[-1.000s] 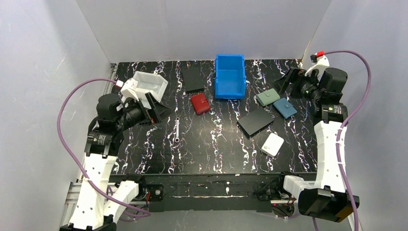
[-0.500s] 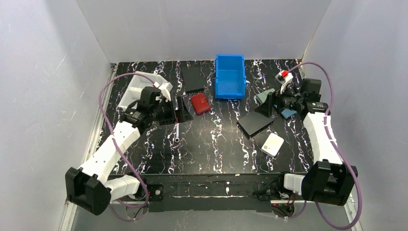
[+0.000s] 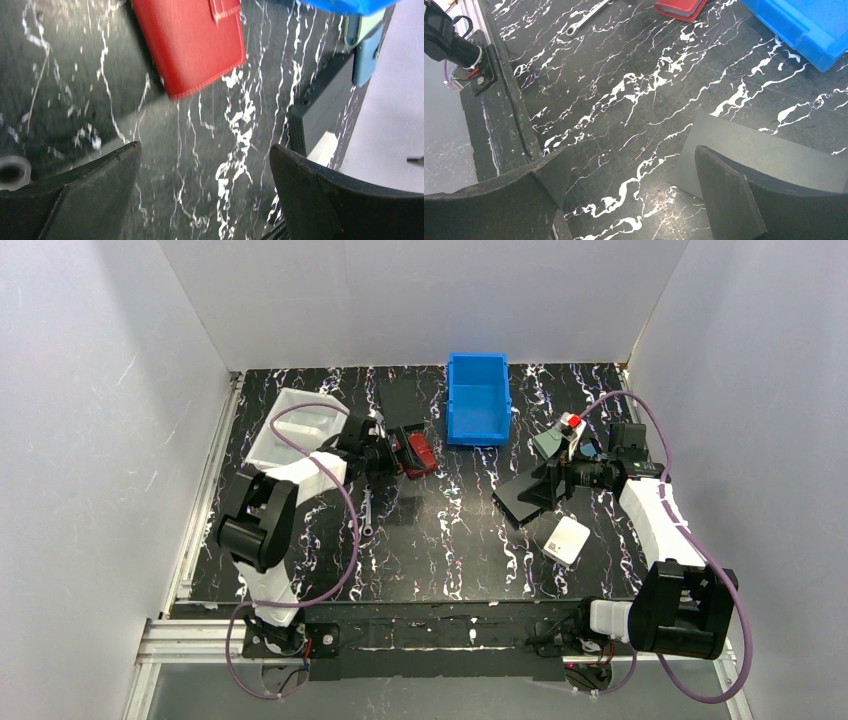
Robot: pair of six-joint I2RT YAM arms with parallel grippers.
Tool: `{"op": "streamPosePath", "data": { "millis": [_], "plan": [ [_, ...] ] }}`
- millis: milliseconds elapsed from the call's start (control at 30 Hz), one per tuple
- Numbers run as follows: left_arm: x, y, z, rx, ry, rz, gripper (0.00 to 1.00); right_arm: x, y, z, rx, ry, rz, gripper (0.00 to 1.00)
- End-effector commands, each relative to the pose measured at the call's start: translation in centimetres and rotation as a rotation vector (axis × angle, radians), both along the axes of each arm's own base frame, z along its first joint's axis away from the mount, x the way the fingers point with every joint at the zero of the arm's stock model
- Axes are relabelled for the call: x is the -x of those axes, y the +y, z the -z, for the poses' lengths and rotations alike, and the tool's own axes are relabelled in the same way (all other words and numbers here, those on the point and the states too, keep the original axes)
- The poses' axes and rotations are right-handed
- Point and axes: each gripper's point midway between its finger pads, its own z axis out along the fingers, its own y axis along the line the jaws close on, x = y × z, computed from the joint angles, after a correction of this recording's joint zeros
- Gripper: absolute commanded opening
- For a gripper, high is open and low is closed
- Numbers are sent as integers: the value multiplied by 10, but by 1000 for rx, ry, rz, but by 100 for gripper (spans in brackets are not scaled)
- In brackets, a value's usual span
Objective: Take the credit cards out of the card holder
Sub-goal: Pick up the card holder from the center of the board.
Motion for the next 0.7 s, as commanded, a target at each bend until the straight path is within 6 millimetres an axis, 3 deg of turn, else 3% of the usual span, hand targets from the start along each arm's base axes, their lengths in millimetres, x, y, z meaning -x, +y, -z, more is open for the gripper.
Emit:
{"op": "streamPosePath", "data": {
  "millis": [0,100,233,667],
  "plan": [
    [-39,0,-17,-16,-76,-79,99,-1,6,-6,-7,-41,-31,100],
    [-40,10,0,-91,-32,-108,95,-4,7,-1,7,-20,-24,100],
    [-43,9,18,-108,-5,-106,83,-4,10,3,20,1,-32,100],
    [-57,12,42,-166,43,-141,61,-5,11,9,39,17,-32,100]
  ]
}}
